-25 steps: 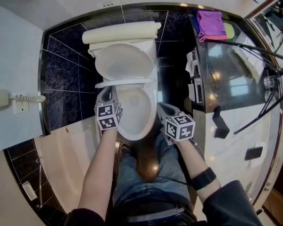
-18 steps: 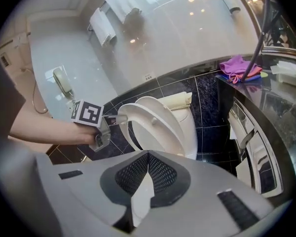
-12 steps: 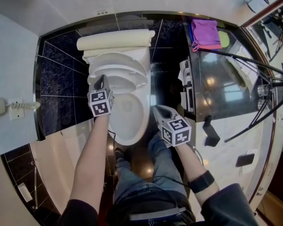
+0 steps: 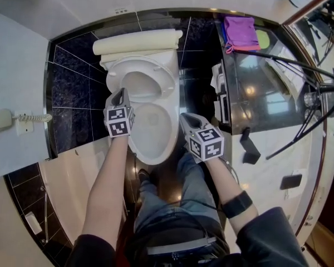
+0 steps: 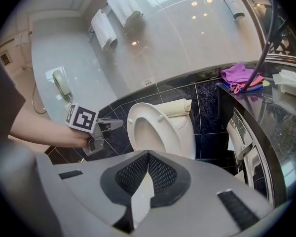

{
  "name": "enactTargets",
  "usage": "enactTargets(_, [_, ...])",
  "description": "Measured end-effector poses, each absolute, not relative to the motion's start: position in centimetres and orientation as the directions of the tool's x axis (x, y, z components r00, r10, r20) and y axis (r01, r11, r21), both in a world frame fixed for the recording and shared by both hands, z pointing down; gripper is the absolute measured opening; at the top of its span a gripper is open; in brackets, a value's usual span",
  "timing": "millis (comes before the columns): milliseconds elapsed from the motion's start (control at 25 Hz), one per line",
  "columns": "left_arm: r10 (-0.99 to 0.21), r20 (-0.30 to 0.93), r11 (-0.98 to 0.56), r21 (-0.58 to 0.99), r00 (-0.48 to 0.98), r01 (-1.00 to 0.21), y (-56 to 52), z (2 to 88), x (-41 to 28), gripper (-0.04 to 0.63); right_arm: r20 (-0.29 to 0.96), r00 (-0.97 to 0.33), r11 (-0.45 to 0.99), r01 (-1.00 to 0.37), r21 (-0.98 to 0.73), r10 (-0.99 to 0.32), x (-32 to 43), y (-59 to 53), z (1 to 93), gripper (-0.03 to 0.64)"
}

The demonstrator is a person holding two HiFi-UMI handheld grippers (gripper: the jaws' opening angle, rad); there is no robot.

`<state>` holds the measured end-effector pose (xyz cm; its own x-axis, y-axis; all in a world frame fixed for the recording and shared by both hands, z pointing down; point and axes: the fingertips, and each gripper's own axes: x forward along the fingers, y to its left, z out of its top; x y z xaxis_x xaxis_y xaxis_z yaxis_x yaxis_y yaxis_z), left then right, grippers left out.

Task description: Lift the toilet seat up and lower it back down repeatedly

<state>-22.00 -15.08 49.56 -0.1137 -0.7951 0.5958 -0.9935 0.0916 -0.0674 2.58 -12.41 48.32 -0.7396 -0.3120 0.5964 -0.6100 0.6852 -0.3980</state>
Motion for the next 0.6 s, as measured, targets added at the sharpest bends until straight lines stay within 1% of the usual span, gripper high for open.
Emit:
enactTargets(360, [-0.818, 0.575, 0.008, -0.024, -0.021, -1.0, -6.6, 42.3, -19.1, -0.002, 0.577, -0.731, 0.73, -0.609, -0.309, -0.365, 1.8, -9.7, 42.7, 0.014])
enactTargets(600, [-0.844, 0.536, -0.037, 0.008, 0.035, -0.999, -0.8, 36.9, -18.5, -0.002, 0.576, -0.705, 0.744, -0.627, -0.231, -0.415, 3.4, -7.1, 38.8, 0.014])
